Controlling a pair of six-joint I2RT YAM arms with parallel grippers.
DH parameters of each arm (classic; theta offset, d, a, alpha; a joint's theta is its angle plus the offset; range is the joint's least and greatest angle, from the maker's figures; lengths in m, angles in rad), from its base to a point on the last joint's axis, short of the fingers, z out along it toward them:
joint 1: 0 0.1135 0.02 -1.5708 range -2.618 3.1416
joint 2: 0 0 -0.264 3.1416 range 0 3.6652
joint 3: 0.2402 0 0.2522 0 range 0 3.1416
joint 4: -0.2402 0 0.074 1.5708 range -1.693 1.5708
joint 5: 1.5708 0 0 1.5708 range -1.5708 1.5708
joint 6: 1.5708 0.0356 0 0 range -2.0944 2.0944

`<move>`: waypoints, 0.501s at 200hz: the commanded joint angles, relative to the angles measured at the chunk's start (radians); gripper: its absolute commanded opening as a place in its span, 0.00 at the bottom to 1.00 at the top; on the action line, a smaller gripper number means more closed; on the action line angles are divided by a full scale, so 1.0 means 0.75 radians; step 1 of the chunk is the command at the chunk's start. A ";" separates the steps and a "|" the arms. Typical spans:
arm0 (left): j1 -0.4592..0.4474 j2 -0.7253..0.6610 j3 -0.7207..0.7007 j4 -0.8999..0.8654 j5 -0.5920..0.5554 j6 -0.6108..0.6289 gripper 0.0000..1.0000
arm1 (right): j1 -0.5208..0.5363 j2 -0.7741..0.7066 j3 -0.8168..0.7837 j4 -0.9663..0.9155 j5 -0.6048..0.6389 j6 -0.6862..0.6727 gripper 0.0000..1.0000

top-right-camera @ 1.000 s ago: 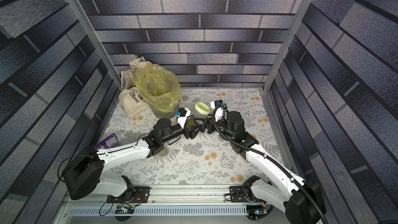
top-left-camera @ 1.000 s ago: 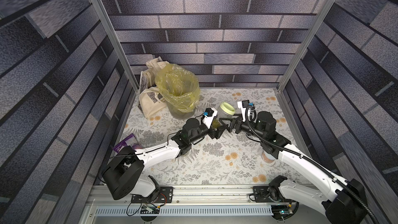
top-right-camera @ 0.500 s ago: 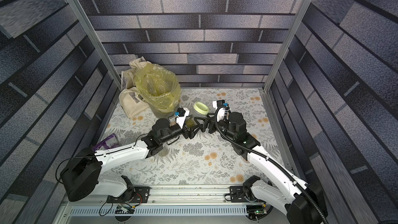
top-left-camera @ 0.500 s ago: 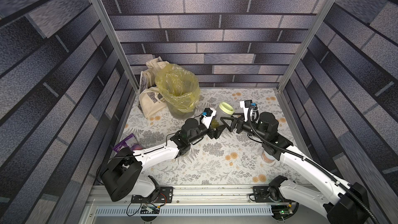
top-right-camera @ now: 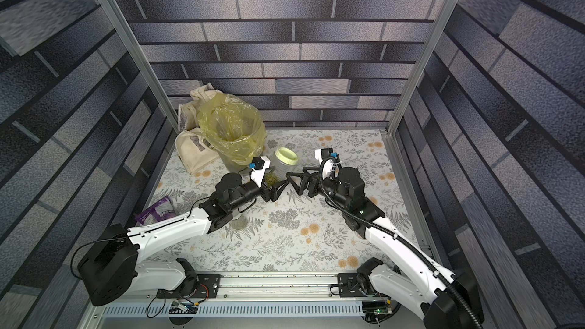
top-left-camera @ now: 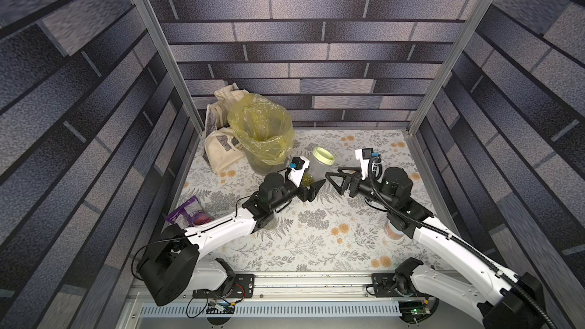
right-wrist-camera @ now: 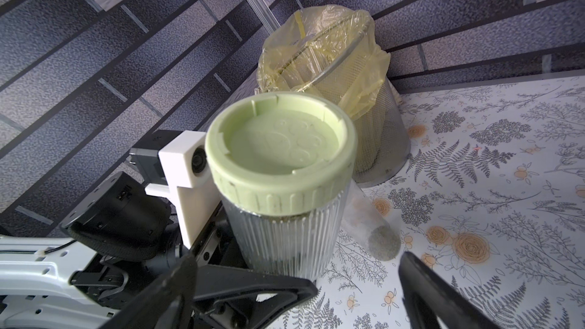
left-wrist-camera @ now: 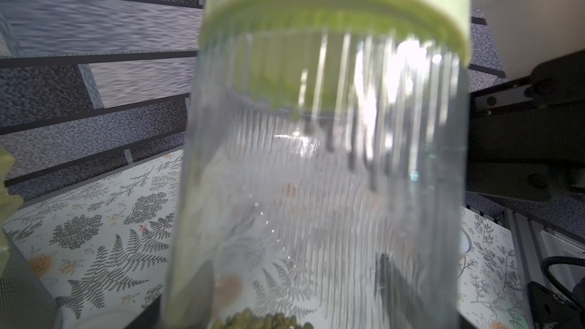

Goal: Empty moldy mung beans from jars
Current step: Pick up the jar from the center of the board, then unscrew the lid from the jar.

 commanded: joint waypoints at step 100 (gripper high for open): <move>-0.092 -0.052 0.065 -0.040 -0.141 0.249 0.62 | -0.005 0.018 -0.026 0.258 0.129 0.040 1.00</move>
